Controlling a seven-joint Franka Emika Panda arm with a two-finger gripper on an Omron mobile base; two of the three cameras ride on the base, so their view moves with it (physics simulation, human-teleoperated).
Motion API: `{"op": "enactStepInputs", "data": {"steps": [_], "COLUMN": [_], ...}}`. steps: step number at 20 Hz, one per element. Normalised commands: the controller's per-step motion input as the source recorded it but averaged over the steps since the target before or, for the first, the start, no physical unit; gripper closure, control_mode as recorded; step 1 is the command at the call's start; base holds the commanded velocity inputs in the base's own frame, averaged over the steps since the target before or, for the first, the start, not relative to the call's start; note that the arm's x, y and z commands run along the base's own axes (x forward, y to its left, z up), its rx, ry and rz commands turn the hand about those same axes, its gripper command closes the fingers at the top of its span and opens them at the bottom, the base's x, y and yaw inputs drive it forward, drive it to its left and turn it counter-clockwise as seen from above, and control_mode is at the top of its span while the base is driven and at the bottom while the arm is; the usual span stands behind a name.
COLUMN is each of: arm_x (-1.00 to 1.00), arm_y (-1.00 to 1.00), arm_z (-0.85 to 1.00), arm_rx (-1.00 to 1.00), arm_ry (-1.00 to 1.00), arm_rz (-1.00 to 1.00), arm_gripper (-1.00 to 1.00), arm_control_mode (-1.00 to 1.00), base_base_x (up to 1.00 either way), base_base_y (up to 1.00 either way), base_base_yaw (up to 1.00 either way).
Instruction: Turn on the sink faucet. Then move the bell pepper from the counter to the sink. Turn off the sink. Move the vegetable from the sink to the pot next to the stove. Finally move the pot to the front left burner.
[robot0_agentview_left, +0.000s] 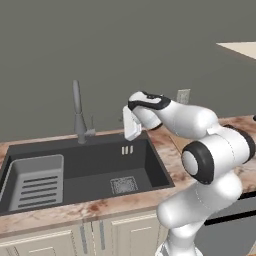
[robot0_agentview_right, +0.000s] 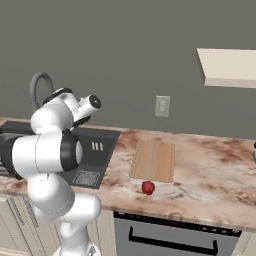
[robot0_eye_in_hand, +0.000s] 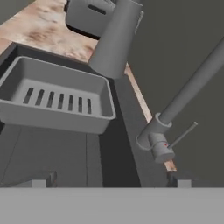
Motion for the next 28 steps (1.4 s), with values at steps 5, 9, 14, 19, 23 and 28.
{"op": "enactStepInputs", "data": {"steps": [5, 9, 14, 19, 23, 28], "arm_x": [0.41, 0.37, 0.37, 0.34, 0.27, 0.24], "arm_y": [0.34, 0.09, 0.13, 0.26, 0.24, 0.19], "arm_z": [-0.07, -0.13, -0.12, -0.14, -0.12, -0.12], "arm_rx": [0.02, 0.02, 0.04, 0.04, 0.05, 0.03], "arm_ry": [0.00, 0.00, 0.00, 0.00, 0.00, 0.00], "arm_rz": [0.00, 0.00, 0.00, 0.00, 0.00, 0.00], "arm_gripper": [-1.00, -1.00, -1.00, -1.00, -1.00, -1.00], "arm_control_mode": [-1.00, -1.00, -1.00, -1.00, -1.00, -1.00], "base_base_x": [0.00, 0.00, 0.00, 0.00, 0.00, 0.00], "base_base_y": [0.00, 0.00, 0.00, 0.00, 0.00, 0.00], "base_base_yaw": [0.00, 0.00, 0.00, 0.00, 0.00, 0.00]}}
